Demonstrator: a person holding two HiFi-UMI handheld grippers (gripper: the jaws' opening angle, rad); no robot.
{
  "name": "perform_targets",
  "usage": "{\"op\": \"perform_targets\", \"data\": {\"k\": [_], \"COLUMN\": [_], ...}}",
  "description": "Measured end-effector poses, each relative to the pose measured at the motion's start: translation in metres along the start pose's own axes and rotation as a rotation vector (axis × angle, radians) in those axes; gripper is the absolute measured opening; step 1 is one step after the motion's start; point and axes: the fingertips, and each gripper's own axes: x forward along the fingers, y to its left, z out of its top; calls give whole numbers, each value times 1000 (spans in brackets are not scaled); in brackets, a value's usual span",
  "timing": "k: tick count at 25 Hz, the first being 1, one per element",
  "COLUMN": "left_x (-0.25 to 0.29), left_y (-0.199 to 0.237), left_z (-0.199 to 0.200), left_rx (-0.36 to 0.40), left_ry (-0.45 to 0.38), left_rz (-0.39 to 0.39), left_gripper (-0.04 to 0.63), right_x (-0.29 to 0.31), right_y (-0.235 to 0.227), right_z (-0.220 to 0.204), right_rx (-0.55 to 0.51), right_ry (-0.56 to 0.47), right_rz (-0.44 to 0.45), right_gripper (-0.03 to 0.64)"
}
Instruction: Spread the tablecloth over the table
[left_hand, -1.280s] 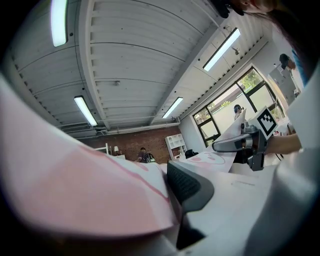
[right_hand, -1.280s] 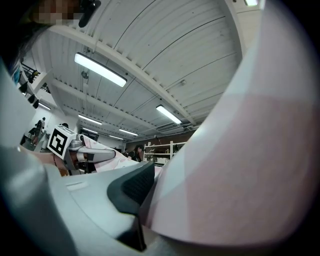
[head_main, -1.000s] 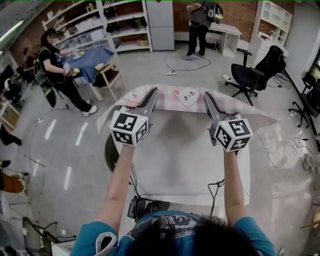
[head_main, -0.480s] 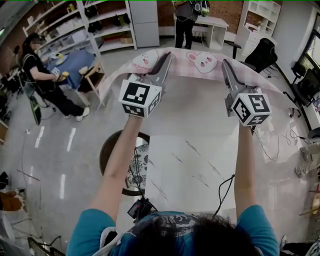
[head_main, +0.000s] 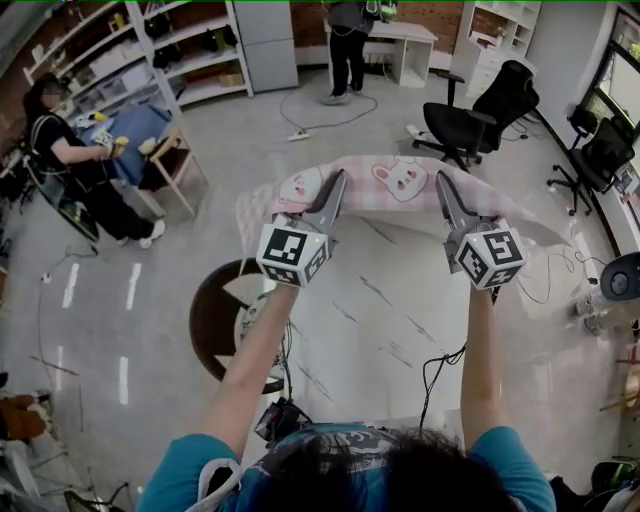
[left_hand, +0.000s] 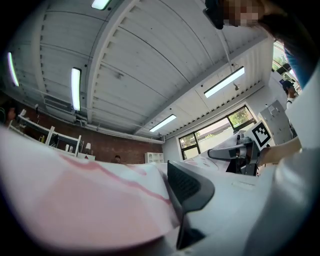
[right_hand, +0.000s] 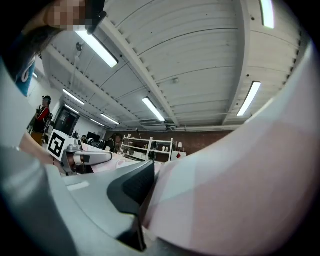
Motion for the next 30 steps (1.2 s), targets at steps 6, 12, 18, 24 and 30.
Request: {"op": "perform_targets", "data": {"k": [6, 12, 18, 24, 30], "left_x": [-32, -61, -87, -118, -153], "left_y": [-53, -78, -104, -123, -148], "left_z": [-54, -88, -112, -133, -154], "left_rx": [-67, -141, -224, -339, -474], "left_ry": [112, 188, 254, 302, 331], "left_rz": [-20, -20, -24, -10, 9], "left_gripper": [86, 86, 86, 86, 86], "right_x": [-62, -95, -129, -156, -191], "right_y": [6, 19, 31, 48, 67], "right_z": [-66, -106, -135, -159, -176], "right_rx": [184, 271, 358, 451, 513], "right_ry": [76, 154, 205, 255, 289], "right_rz": [-22, -29, -29, -16, -7], "right_gripper": [72, 74, 74, 75, 75]}}
